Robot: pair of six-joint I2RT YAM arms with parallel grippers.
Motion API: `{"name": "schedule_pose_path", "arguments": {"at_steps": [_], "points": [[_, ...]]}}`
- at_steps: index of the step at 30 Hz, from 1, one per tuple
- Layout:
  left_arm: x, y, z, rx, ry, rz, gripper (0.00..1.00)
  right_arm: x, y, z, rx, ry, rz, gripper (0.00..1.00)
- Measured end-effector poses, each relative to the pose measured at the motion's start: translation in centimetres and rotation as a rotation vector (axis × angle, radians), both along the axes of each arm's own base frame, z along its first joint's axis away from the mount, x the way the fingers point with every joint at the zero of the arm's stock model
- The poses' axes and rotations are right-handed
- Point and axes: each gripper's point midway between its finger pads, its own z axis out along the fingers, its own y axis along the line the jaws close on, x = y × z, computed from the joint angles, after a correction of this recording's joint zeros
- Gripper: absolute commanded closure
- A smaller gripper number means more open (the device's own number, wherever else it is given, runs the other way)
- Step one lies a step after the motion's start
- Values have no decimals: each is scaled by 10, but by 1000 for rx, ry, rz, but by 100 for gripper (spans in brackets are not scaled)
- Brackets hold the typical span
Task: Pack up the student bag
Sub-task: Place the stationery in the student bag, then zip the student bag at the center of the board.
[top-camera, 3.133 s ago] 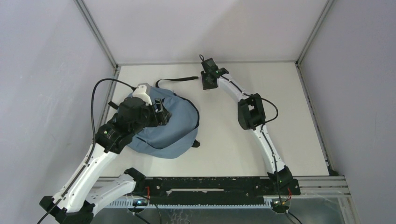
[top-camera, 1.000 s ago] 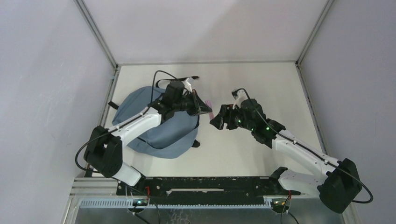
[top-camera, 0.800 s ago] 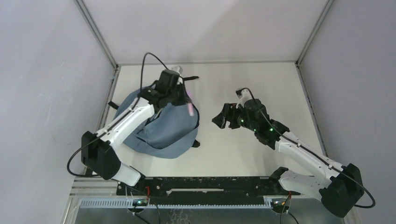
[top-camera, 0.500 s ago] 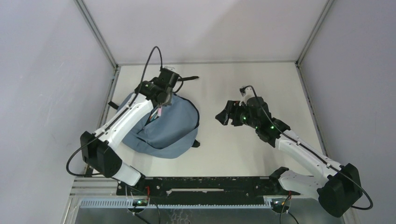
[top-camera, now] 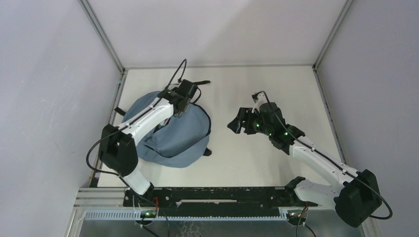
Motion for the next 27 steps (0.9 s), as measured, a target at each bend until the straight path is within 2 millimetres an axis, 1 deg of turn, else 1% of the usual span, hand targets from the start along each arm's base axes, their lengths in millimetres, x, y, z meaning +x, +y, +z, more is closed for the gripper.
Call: {"name": "schedule_pose_path", "arguments": {"at_steps": [2,5,7,8,11,14,16,18,22,24,25,26,27], "points": [[1,0,-5,10,13,0,82,0,0,0,1,0,1,16],[0,4,-12,42,35,13,51,0,0,0,1,1,3,16],[-1,7,-17,65,58,23,40,-1,1,0,2,2,5,16],[-3,9,-21,74,67,35,37,-1,1,0,2,2,5,16],[-8,12,-22,89,90,44,37,-1,0,-1,1,3,5,16],[-9,11,-14,75,86,52,39,-2,-1,-4,-4,10,3,16],[-12,8,-4,26,64,51,39,-2,-1,-6,-5,13,2,16],[-19,4,14,-55,19,49,42,-2,-1,-6,-5,15,4,16],[-34,5,67,-272,-144,70,52,-2,1,-8,-3,22,12,16],[-44,18,88,-407,-242,127,58,-2,2,-9,-2,25,16,16],[-51,30,92,-464,-280,170,60,-1,2,-10,-1,26,18,16],[-59,45,91,-516,-312,228,61,-1,3,-10,-1,27,19,17],[-67,58,85,-562,-334,283,60,-1,3,-11,0,28,20,16]]}}
